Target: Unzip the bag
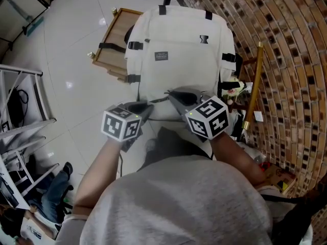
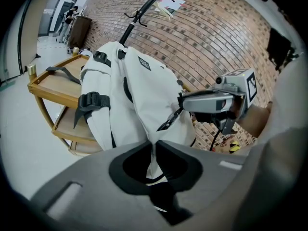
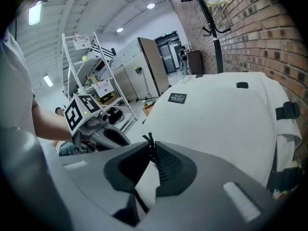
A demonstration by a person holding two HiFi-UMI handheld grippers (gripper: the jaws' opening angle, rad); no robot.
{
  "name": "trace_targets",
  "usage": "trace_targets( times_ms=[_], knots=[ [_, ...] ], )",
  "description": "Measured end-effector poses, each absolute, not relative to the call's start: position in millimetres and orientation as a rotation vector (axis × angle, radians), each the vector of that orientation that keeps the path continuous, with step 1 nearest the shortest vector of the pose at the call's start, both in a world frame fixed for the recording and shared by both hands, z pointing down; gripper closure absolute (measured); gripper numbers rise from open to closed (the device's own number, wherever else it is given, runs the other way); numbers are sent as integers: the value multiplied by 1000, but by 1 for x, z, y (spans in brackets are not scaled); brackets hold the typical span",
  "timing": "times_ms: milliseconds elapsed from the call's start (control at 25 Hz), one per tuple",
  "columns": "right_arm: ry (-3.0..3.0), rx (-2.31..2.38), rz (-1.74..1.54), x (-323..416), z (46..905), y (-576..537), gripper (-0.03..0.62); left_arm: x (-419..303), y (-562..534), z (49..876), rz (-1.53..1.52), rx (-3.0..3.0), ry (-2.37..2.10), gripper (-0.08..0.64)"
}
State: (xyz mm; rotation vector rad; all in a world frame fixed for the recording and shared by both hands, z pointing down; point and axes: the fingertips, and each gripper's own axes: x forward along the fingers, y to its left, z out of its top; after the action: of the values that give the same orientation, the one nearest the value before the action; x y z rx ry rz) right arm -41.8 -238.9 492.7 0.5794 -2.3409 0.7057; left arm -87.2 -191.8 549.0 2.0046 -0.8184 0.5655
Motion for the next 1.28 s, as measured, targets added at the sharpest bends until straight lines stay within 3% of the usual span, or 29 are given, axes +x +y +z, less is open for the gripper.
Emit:
trace_targets(
  times_ms=[1280],
  knots=[
    [-2323,831,728,30,479,-262,558,-90,-196,556,641,1960,-915,523]
  ],
)
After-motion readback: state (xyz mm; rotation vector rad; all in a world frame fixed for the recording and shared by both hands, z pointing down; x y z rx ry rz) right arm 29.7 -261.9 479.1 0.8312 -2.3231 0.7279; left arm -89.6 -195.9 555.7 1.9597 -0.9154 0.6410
